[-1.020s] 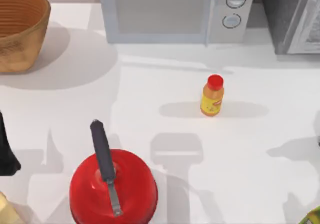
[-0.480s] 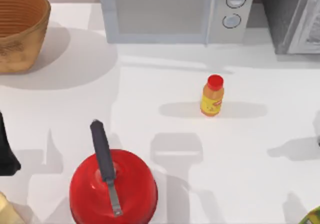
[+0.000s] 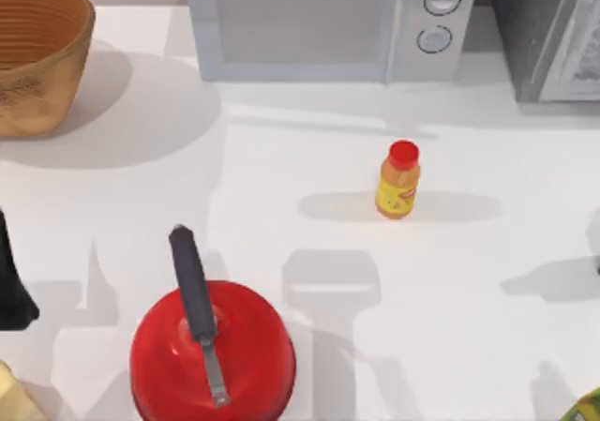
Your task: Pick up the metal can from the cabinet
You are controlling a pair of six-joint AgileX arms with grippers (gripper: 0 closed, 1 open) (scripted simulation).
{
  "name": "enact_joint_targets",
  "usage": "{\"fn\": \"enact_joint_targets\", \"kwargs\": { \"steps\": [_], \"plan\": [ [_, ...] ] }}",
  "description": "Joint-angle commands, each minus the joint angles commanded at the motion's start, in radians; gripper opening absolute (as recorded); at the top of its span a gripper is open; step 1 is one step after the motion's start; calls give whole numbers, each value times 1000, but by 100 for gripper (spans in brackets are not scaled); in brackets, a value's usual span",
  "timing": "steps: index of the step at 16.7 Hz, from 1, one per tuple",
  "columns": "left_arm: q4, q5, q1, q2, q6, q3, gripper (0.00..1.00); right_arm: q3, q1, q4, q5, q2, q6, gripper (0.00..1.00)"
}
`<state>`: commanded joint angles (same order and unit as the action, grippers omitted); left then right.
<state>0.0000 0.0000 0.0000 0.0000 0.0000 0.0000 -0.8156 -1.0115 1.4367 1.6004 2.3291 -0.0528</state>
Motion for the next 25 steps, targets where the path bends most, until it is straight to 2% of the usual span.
{"fn": "enact_joint_targets", "kwargs": {
  "steps": [5,9,22,25],
  "plan": [
    [0,0,0,0,0,0,100,124,52,79,84,-33,-33,0],
    [0,0,0,0,0,0,100,137,58,88,94,-37,-37,0],
    [0,0,0,0,0,0,100,137,58,88,94,-37,-37,98],
    [0,0,0,0,0,0,100,137,58,88,94,-37,-37,100]
  ]
}}
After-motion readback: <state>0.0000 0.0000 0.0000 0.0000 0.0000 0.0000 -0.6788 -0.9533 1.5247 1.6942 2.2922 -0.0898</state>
